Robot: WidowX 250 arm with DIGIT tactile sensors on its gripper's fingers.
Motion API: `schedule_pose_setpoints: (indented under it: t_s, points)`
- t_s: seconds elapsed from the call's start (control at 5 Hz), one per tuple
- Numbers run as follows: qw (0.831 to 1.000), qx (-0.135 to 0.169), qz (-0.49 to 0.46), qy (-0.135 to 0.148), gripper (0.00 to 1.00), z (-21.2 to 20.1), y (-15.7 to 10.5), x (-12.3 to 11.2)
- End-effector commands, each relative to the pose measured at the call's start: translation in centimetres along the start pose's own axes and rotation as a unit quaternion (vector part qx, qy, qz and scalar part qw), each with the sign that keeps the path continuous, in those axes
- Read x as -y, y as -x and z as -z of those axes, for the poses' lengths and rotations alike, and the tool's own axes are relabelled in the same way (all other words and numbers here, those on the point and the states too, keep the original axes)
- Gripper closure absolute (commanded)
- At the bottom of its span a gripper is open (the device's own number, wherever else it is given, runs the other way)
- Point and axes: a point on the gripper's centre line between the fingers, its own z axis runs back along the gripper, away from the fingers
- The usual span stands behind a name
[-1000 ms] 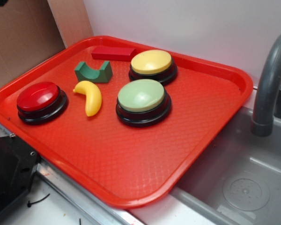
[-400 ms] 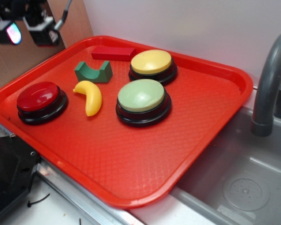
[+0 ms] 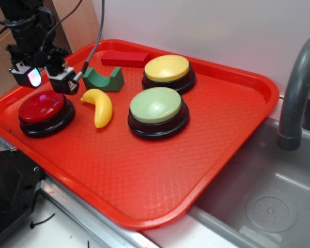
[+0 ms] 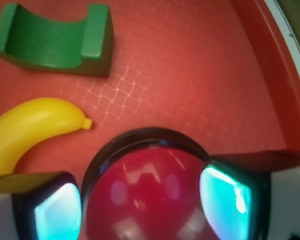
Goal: Push the red button.
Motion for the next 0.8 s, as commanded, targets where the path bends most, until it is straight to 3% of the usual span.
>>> schedule_pose_setpoints:
  t_s: [0.0,0.6]
  points:
    - [1.0,-0.01,0.005,-0.009,0.0,0.4,0.3,-0.8]
    - [0.999,0.026,0.022,-0.005,0.0,-7.1,-1.3,-0.1]
